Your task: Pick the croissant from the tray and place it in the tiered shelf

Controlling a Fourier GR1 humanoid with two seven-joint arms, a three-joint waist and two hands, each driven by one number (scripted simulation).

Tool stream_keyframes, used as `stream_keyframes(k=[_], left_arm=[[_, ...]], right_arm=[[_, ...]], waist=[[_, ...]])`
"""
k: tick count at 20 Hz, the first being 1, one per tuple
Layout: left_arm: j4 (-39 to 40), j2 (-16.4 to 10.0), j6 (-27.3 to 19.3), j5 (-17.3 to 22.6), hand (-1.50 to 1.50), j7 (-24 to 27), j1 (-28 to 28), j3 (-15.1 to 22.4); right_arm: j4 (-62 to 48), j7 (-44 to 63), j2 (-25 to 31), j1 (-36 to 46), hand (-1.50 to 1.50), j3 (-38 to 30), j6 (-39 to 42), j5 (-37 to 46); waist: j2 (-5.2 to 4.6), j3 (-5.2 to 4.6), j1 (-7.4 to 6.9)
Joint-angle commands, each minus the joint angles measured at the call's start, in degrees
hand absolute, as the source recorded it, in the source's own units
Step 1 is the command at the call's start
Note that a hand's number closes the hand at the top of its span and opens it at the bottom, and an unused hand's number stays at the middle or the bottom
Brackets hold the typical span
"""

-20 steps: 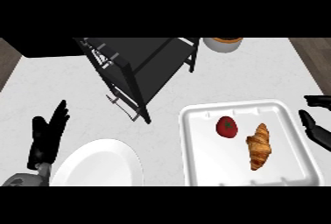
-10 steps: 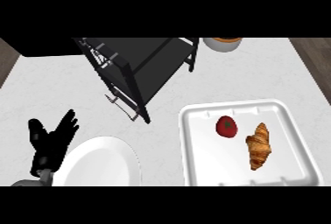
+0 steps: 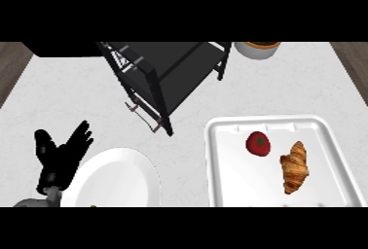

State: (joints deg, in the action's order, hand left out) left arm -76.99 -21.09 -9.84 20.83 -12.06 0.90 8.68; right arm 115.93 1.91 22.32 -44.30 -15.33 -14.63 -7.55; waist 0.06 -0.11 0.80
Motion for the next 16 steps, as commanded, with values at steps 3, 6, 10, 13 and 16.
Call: stream_keyframes(k=[3,6,10,13,16], left_arm=[[1.47,0.48,1.26,-0.55,0.0,-0.4,2.38,-0.1],[4.15,-1.73,4.54,0.59,0.0,0.43,3.3,-2.45],[1.78,1.4,3.62,-0.72,0.0,2.46,-0.07,-0.49],[-1.22,0.64,1.99,-1.56,0.0,-1.56,1.59,-0.1],[5.7,2.35,1.72,-2.53,0.0,-0.97,7.2,-1.56]], right_arm=[[14.3,23.92,7.09,0.06,-1.5,1.31,-1.25,5.63],[12.75,34.74,7.68,7.52,-1.5,4.92,-5.14,12.24],[13.48,49.41,8.92,15.25,-1.5,8.29,-6.35,19.81],[11.63,60.29,11.34,21.96,-1.5,11.08,-5.73,27.08],[7.43,65.49,10.49,29.41,-1.5,14.76,-2.21,29.24]], waist=[[-0.49,-0.09,-1.43],[-0.67,-0.05,-2.33],[-0.42,-0.01,-2.32],[-0.47,-0.01,-3.15],[-0.4,0.02,-1.63]])
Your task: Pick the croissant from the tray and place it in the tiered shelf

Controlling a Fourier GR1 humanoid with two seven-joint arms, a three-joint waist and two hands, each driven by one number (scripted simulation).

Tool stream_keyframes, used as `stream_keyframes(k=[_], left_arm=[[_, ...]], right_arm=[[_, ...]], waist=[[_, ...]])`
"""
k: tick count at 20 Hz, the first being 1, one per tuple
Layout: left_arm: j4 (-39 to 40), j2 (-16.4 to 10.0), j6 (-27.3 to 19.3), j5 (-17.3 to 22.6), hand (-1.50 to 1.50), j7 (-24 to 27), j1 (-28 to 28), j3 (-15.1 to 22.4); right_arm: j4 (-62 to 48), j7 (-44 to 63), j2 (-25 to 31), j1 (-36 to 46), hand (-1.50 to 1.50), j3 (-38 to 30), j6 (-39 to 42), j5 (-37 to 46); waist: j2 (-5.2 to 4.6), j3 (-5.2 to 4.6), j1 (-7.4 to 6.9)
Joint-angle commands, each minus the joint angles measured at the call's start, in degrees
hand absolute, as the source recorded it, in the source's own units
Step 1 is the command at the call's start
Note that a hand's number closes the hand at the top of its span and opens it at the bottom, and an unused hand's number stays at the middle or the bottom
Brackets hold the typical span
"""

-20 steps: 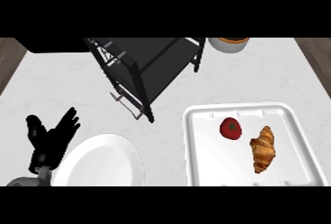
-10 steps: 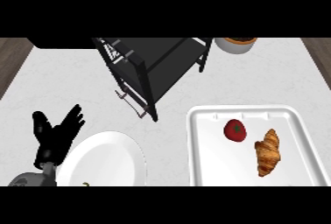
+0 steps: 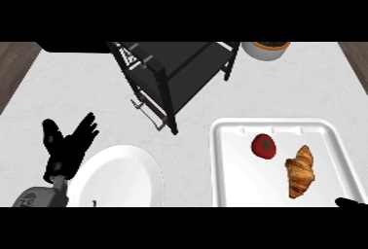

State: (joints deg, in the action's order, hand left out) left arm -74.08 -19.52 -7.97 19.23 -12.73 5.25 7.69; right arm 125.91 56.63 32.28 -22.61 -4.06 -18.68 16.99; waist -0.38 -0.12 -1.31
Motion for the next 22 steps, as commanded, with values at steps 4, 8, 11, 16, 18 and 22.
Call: stream_keyframes(k=[4,8,11,16,18,22], left_arm=[[-1.59,0.77,-0.55,-1.18,0.0,-1.37,-0.55,0.1],[-1.67,0.47,0.72,-0.6,0.0,-0.42,-2.87,-1.52],[-2.9,0.85,0.33,-1.29,0.0,-1.38,-2.56,-1.26],[3.05,3.05,0.42,-2.41,0.0,0.42,0.62,-1.89],[-2.18,0.78,0.77,-1.74,0.0,-1.43,-2.82,-2.98],[-0.59,2.54,1.25,-3.44,0.0,1.05,-3.15,-2.24]], right_arm=[[-6.48,18.47,-0.9,15.6,-1.5,7.82,5.94,7.31],[-15.55,12.22,-4.74,16.75,-1.5,10.65,7.02,9.21],[-14.14,18.44,-5.92,18.78,-1.5,10.16,9.02,10.87],[-14.41,18.72,-11.22,15.88,-1.5,14.46,6.48,19.69],[-16.89,19.1,-10.66,18.57,-1.5,11.58,9.86,18.21],[-20.9,18.26,-14.34,21.77,-1.5,11.43,9.32,21.59]], waist=[[0.15,0.03,-0.06],[0.28,0.1,0.55],[0.37,0.08,0.74],[0.31,0.05,1.59],[0.39,0.09,1.02],[0.34,0.09,1.03]])
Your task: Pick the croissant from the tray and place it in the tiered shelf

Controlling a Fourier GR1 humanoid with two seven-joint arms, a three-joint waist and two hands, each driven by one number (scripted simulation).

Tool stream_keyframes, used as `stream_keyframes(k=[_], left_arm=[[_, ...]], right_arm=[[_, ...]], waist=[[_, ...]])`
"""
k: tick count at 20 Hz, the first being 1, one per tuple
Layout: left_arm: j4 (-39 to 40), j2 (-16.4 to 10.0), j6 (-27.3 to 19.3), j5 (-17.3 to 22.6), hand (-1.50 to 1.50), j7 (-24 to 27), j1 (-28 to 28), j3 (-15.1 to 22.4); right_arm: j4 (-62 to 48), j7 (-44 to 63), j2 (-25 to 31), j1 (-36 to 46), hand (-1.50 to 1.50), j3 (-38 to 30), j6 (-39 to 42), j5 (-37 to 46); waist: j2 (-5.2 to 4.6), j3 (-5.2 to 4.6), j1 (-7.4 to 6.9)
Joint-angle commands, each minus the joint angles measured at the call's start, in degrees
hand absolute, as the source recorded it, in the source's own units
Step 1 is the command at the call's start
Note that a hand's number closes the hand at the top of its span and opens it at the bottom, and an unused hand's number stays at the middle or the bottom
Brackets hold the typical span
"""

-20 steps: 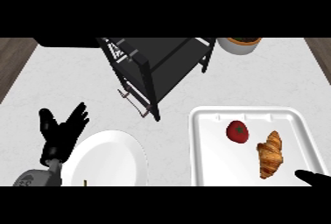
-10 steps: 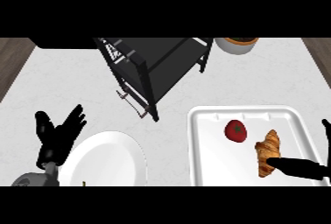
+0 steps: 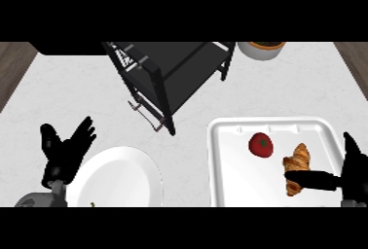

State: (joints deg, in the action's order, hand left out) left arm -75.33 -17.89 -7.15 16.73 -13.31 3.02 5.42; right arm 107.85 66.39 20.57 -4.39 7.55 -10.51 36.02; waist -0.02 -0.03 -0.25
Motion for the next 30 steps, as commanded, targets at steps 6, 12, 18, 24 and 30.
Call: stream_keyframes(k=[6,12,18,24,30], left_arm=[[1.9,-0.15,3.61,0.62,0.0,2.31,-1.76,-3.11],[0.2,2.79,-0.01,-2.85,0.0,0.7,-1.13,-1.3],[-6.64,4.03,-1.42,-4.23,0.0,-4.57,-1.86,-0.55],[-6.8,1.76,2.69,-4.2,0.0,-6.6,-1.06,-4.32],[0.5,2.51,7.18,-4.51,0.0,-0.16,-1.4,-7.9]], right_arm=[[-5.69,5.17,-4.66,3.73,-1.5,-3.28,3.0,3.75],[-9.57,4.87,-7.8,2.19,-1.5,-2.83,2.36,9.62],[-14.9,-2.22,-8.98,1.94,-1.5,-6.36,0.56,11.78],[-24.8,-7.97,-11.76,8.71,-1.5,-9.57,-2.84,12.71],[-27.47,-11.27,-15.46,7.65,-1.5,-7.92,-5.38,14.18]], waist=[[-0.03,0.0,0.17],[0.02,0.01,0.18],[0.05,0.05,0.17],[0.01,0.05,0.05],[0.01,0.03,0.22]])
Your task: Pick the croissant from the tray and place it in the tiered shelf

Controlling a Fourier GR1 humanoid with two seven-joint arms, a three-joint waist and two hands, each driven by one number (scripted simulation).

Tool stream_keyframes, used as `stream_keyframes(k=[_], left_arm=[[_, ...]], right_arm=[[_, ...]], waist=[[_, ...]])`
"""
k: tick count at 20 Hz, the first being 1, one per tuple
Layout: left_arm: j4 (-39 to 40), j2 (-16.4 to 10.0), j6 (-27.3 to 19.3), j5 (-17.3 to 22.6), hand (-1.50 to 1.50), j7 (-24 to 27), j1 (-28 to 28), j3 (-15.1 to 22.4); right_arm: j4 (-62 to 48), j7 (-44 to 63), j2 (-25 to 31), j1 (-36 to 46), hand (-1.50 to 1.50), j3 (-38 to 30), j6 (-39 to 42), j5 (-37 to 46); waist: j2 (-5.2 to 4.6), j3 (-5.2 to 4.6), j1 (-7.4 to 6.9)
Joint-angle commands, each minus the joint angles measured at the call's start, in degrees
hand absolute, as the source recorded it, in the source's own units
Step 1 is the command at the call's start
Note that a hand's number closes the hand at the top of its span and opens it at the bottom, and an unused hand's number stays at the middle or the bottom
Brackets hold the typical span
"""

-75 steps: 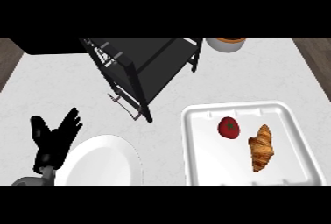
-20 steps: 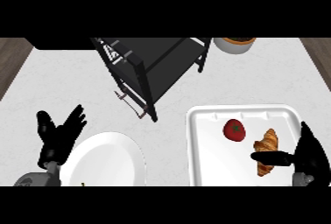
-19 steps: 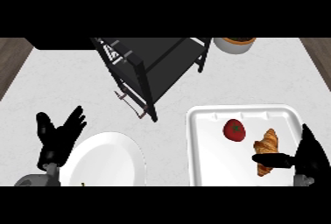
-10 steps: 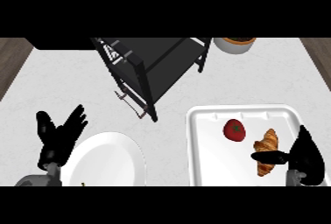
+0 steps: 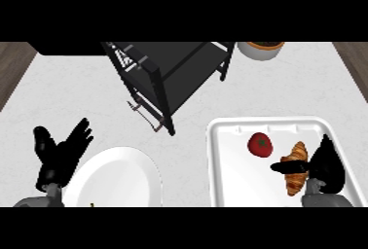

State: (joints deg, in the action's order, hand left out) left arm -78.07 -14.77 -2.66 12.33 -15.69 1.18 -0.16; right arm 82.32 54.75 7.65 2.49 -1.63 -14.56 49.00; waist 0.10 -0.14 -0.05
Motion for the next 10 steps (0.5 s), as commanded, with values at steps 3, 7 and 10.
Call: stream_keyframes(k=[3,7,10], left_arm=[[0.33,0.54,-0.32,-0.7,0.0,-0.21,1.1,0.06],[1.29,1.25,0.81,-1.72,0.0,0.81,0.75,-0.08],[1.48,0.82,2.21,-0.82,0.0,1.3,-0.33,-1.12]], right_arm=[[-3.77,-3.51,3.36,0.89,1.5,5.83,14.84,-2.97],[-8.95,-9.73,0.95,5.0,1.5,0.63,5.76,-5.26],[-5.53,-11.02,-0.85,1.89,1.5,3.09,3.12,-3.2]], waist=[[-0.24,0.1,-0.41],[-0.16,0.16,-0.19],[-0.12,0.15,-0.06]])
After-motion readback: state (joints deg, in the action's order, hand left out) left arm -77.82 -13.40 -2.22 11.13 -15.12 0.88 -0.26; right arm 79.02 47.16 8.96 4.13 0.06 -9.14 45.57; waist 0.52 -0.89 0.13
